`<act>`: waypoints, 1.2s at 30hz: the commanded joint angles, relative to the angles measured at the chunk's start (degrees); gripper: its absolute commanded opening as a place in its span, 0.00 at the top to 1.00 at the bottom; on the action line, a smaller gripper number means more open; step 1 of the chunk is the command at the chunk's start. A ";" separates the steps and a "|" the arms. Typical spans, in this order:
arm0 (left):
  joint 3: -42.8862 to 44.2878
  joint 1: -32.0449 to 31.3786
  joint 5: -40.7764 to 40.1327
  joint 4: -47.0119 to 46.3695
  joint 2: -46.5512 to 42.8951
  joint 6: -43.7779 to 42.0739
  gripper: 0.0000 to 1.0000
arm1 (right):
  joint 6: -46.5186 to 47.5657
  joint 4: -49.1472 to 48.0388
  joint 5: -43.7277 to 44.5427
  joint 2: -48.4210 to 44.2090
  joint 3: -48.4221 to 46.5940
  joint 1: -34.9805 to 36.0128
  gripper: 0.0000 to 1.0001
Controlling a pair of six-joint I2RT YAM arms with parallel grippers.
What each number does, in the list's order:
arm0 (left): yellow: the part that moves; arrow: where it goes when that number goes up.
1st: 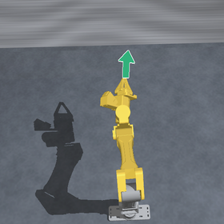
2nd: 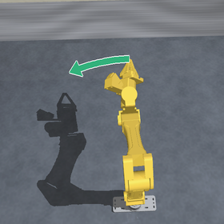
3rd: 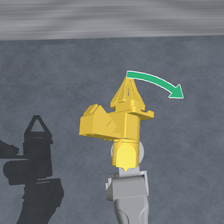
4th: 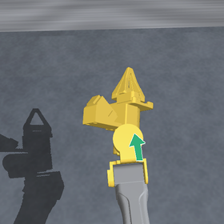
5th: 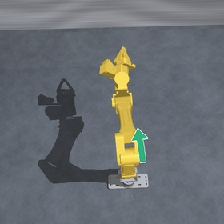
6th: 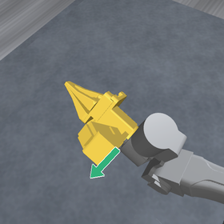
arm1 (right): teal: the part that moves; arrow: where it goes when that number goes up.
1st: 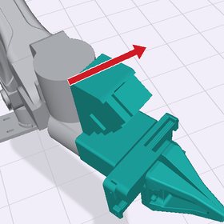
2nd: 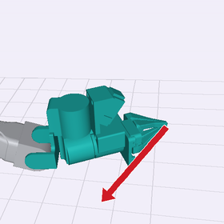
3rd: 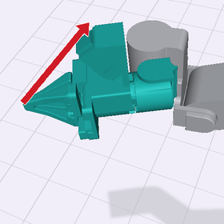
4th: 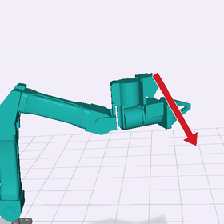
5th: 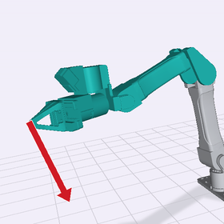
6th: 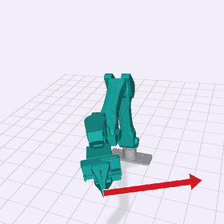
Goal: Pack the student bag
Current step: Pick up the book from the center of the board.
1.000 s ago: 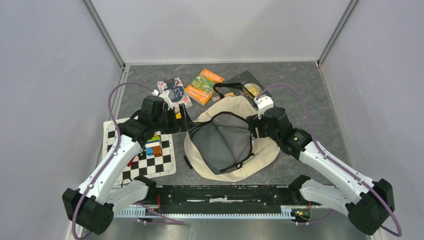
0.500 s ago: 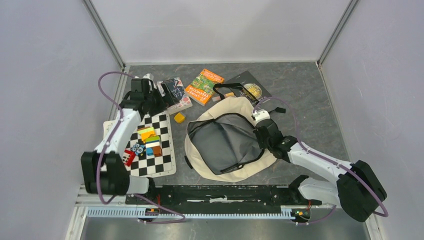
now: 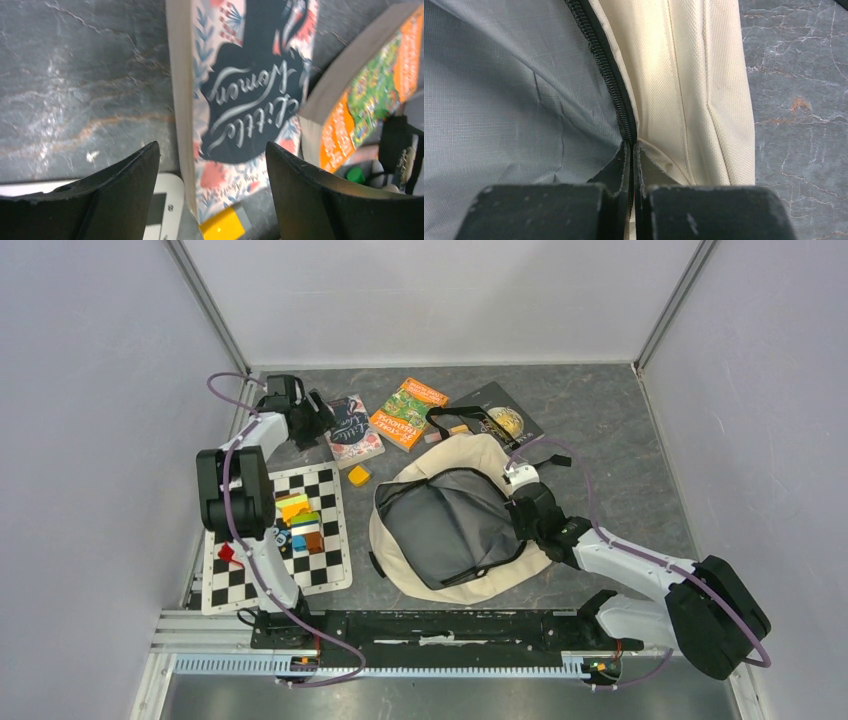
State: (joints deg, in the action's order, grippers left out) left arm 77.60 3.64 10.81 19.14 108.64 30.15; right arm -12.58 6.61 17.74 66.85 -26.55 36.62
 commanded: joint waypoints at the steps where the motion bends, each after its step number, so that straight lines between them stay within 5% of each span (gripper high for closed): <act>1: 4.71 0.58 -0.31 -0.68 4.67 0.88 0.19 | -0.04 -0.37 -2.29 0.09 1.17 -0.23 1.00; 10: 6.10 0.61 4.52 -1.37 11.29 -0.08 0.25 | -0.30 -0.20 -5.18 -0.66 -0.39 -0.25 1.00; 21: 6.88 0.54 10.75 -3.73 14.03 -0.23 0.98 | -1.26 1.29 -5.17 -2.46 -0.74 -0.28 1.00; 32: 1.14 0.98 14.45 -10.28 -0.84 3.36 0.98 | -1.03 3.91 -5.77 -6.23 -2.32 -0.25 0.84; 36: -4.20 2.23 16.43 -15.59 -10.32 7.48 0.98 | -0.35 5.03 -7.11 -7.46 -3.27 -0.23 0.65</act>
State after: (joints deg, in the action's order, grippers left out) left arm 76.58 5.17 21.78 11.27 109.86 32.23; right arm -13.47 10.22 12.23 61.17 -26.61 36.58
